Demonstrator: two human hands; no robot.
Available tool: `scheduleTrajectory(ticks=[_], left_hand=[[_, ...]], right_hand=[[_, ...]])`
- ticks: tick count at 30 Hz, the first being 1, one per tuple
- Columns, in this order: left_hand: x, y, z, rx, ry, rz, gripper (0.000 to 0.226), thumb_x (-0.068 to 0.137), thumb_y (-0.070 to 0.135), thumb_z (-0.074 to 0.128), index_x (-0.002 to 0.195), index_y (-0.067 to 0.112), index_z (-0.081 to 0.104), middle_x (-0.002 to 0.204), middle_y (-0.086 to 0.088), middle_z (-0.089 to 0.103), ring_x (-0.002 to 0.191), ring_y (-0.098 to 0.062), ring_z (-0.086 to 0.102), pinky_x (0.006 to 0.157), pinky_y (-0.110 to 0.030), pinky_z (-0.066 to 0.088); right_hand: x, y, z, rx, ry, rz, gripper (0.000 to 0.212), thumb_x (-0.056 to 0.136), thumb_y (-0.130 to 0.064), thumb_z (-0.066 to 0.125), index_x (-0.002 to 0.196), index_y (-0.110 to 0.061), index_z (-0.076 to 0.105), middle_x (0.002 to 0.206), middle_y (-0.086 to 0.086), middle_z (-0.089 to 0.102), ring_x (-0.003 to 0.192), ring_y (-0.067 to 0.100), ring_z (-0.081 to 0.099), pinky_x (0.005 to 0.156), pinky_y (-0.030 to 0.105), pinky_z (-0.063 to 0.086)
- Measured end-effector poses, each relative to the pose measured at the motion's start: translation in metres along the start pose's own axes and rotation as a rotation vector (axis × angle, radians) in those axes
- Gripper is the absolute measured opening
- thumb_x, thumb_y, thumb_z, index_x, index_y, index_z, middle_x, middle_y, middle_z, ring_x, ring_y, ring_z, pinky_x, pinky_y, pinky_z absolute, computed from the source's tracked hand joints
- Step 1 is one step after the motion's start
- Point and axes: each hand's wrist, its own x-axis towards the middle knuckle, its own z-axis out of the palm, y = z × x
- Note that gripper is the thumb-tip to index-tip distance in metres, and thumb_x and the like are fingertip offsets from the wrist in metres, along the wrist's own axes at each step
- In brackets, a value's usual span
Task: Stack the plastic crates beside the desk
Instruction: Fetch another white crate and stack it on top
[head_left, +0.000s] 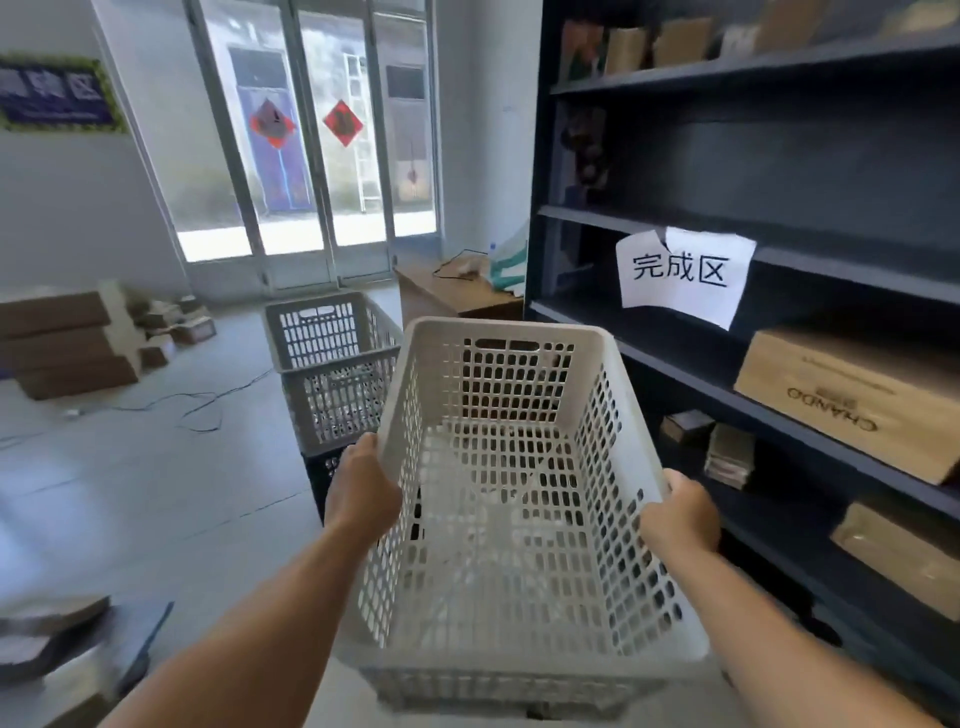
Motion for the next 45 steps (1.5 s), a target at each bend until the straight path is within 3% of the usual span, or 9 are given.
scheduleTrajectory(ticks=[4,14,19,25,33,38,40,42,45], left_hand=[[0.036,0.007,-0.013,-0.027,0.076,-0.064,0.046,0.080,-0.007,0.061,0.124,0.003,0.049,0.106,-0.014,0.058,0.082,-0.026,0.058,0.074,-0.041,0.059],[0.174,-0.008,-0.059,0.020,0.262,-0.106,0.030,0.080,0.003,0.061,0.110,0.005,0.056,0.098,-0.012,0.060,0.078,-0.023,0.056,0.063,-0.028,0.048],[0.252,-0.017,-0.094,0.005,0.307,-0.105,0.025,0.080,-0.001,0.059,0.104,0.005,0.056,0.096,-0.013,0.060,0.079,-0.024,0.054,0.065,-0.029,0.044],[0.342,-0.027,-0.128,-0.053,0.378,-0.090,0.029,0.080,0.002,0.061,0.108,0.006,0.058,0.097,-0.014,0.062,0.077,-0.026,0.057,0.061,-0.031,0.044],[0.461,-0.034,-0.147,-0.036,0.496,-0.104,0.032,0.085,0.004,0.055,0.116,-0.002,0.060,0.101,-0.023,0.067,0.076,-0.026,0.053,0.069,-0.031,0.042],[0.542,-0.039,-0.144,-0.041,0.540,-0.130,0.034,0.077,0.001,0.058,0.111,0.005,0.065,0.100,-0.019,0.070,0.087,-0.036,0.063,0.083,-0.043,0.054],[0.572,-0.041,-0.142,-0.055,0.543,-0.141,0.041,0.076,-0.003,0.058,0.115,0.005,0.064,0.102,-0.019,0.069,0.088,-0.035,0.063,0.082,-0.041,0.054],[0.597,-0.042,-0.139,-0.051,0.536,-0.150,0.041,0.076,-0.004,0.058,0.116,0.005,0.065,0.101,-0.018,0.069,0.084,-0.030,0.060,0.078,-0.034,0.050],[0.627,-0.045,-0.137,-0.051,0.530,-0.183,0.042,0.075,-0.005,0.059,0.115,0.004,0.066,0.103,-0.017,0.069,0.085,-0.028,0.060,0.080,-0.034,0.050]], right_hand=[[0.049,-0.053,0.014,0.026,-0.054,-0.143,0.017,0.077,0.003,0.049,0.088,-0.007,0.058,0.095,0.016,0.059,0.075,0.029,0.054,0.047,0.023,0.029],[0.139,-0.207,0.082,0.028,-0.120,-0.382,0.008,0.080,-0.002,0.051,0.082,-0.007,0.056,0.085,0.013,0.058,0.075,0.031,0.052,0.057,0.029,0.036],[0.171,-0.291,0.126,0.030,-0.090,-0.448,0.034,0.076,0.003,0.050,0.058,-0.016,0.029,0.058,0.002,0.032,0.054,0.021,0.031,0.048,0.030,0.022],[0.211,-0.382,0.169,0.114,-0.103,-0.462,0.015,0.084,0.000,0.052,0.080,-0.013,0.058,0.080,0.010,0.063,0.069,0.028,0.053,0.054,0.026,0.035],[0.284,-0.479,0.230,0.306,-0.220,-0.422,0.015,0.081,0.003,0.051,0.072,-0.007,0.060,0.072,0.012,0.058,0.055,0.018,0.045,0.047,0.024,0.032],[0.344,-0.537,0.273,0.464,-0.335,-0.402,0.027,0.080,0.003,0.053,0.094,-0.010,0.073,0.083,0.011,0.069,0.068,0.024,0.060,0.061,0.027,0.049],[0.364,-0.558,0.285,0.478,-0.378,-0.410,0.024,0.079,0.002,0.058,0.087,-0.016,0.072,0.085,0.010,0.069,0.081,0.029,0.066,0.076,0.036,0.058],[0.383,-0.576,0.295,0.469,-0.413,-0.421,0.024,0.077,0.004,0.061,0.081,-0.019,0.069,0.087,0.010,0.069,0.087,0.032,0.067,0.085,0.046,0.056],[0.406,-0.595,0.315,0.442,-0.440,-0.417,0.028,0.075,0.007,0.061,0.092,-0.013,0.070,0.091,0.012,0.071,0.090,0.033,0.068,0.086,0.046,0.056]])
